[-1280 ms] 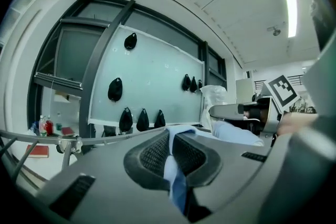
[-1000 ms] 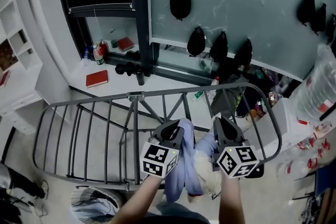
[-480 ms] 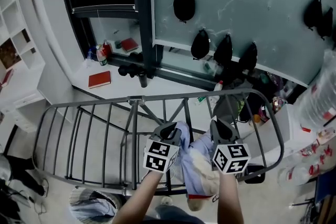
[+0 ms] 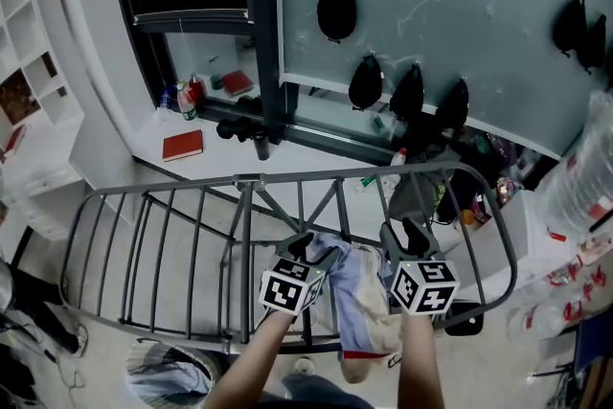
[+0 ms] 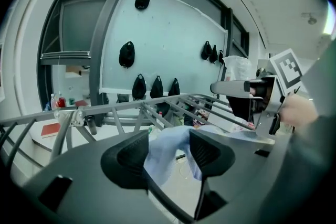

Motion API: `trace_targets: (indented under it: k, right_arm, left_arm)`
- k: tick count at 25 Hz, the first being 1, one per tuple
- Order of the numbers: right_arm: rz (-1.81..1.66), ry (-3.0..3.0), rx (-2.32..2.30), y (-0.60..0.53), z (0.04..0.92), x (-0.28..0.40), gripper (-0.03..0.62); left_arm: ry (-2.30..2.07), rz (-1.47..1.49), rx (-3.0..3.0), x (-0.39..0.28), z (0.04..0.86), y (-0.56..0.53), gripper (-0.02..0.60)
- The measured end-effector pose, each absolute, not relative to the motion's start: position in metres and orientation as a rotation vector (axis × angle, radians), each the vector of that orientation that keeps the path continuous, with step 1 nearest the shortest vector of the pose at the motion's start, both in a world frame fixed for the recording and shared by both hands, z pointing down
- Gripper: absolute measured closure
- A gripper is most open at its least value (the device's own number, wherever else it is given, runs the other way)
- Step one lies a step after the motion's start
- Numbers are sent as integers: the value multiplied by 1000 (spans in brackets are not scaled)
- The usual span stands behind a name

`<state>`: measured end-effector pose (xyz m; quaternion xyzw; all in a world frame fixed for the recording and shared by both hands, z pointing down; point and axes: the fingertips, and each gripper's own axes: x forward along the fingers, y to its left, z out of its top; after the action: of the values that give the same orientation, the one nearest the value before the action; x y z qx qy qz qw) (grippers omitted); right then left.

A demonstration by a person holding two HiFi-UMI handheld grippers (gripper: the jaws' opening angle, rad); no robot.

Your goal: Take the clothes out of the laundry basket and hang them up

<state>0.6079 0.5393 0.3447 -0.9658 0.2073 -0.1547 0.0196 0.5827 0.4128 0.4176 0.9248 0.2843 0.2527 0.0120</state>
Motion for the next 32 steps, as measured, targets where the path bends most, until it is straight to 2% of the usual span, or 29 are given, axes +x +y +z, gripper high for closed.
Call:
trace_targets:
  k: [1,4,18,32]
  right_arm:
    - [-477,646,-2991,539,344,607,413]
    - [-452,654,-2972,539,341,603,401]
    - [-304,797,-2895,486,297,568,398]
    - [-206,1310,-2642,304,266,488,398]
  left_arm:
    - [895,791,2876,580,418,413,330]
    - [908,790,2864,573,419,414,316]
    - [701,461,2940,545,354,351,318]
    - [223,308,2996,463,329,196,318]
